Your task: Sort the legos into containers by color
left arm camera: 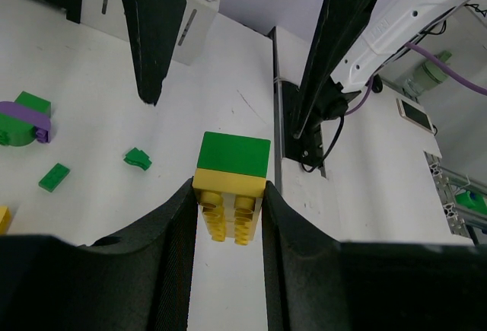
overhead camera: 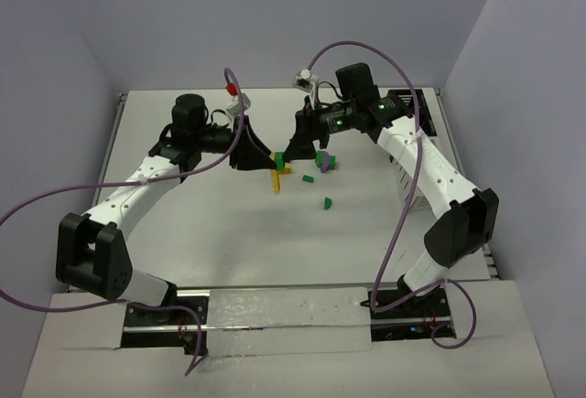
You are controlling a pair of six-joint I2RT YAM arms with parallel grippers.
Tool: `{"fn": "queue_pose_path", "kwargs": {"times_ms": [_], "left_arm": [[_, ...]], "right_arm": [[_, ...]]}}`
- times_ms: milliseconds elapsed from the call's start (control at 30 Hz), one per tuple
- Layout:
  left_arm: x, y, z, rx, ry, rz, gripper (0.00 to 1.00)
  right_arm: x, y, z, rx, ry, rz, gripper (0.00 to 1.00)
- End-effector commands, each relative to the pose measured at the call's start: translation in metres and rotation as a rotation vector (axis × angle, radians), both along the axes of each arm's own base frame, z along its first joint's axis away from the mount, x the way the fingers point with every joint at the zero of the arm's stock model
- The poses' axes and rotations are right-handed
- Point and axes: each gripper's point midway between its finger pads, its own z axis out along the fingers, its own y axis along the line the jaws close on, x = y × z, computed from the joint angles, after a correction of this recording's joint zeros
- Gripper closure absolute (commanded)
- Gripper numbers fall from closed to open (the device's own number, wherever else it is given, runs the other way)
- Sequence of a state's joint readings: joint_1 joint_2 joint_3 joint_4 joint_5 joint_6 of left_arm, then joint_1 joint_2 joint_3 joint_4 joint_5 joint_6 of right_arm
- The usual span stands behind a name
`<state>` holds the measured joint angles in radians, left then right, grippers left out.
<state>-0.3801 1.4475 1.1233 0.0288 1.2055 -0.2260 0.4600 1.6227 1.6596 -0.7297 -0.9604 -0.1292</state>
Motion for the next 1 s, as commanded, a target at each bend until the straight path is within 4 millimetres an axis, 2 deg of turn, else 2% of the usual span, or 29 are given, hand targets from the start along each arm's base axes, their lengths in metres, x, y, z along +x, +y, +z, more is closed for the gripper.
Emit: {"fn": "queue_pose_path", "kwargs": {"times_ms": [0, 333, 433, 600, 667, 767, 833, 900, 933, 967], "left_arm": [[-0.009, -0.002, 0.016, -0.036, -0.064, -0.045, 1.00], [-0.009, -0.004, 0.018, -0.042, -0.060, -0.053, 1.00], [-0.010, -0.006, 0.017, -0.040, -0.056, -0.057, 1.00], [-0.010, -0.007, 0.016, -0.038, -0.056, -0.057, 1.00], [-0.010, -0.007, 0.016, -0.038, -0.054, -0.058, 1.00], [-0.009, -0.008, 0.014, -0.036, -0.052, -0.055, 1.00], [-0.009, -0.009, 0.013, -0.031, -0.046, -0.052, 0.99], [-0.007, -0.009, 0.012, -0.026, -0.046, -0.045, 0.89], [-0.006, -0.009, 0.010, -0.022, -0.045, -0.038, 0.82], [-0.006, -0.009, 0.009, -0.020, -0.040, -0.040, 0.73]], "right_arm": [[-0.009, 0.006, -0.003, 0.005, 0.013, 0.060, 0.20], [-0.015, 0.012, -0.010, -0.009, 0.019, 0.094, 0.23], [-0.016, 0.014, -0.009, -0.001, 0.018, 0.105, 0.28], [-0.018, 0.016, -0.006, 0.008, 0.011, 0.122, 0.44], [-0.019, 0.017, -0.007, 0.004, 0.007, 0.126, 0.46], [-0.021, 0.019, -0.008, 0.000, 0.007, 0.133, 0.58], [-0.023, 0.020, -0.007, 0.005, 0.008, 0.138, 0.73], [-0.025, 0.021, -0.006, 0.008, 0.014, 0.146, 0.93], [-0.026, 0.021, -0.005, 0.009, 0.016, 0.146, 0.99], [-0.026, 0.021, -0.004, 0.012, 0.016, 0.144, 1.00]]}}
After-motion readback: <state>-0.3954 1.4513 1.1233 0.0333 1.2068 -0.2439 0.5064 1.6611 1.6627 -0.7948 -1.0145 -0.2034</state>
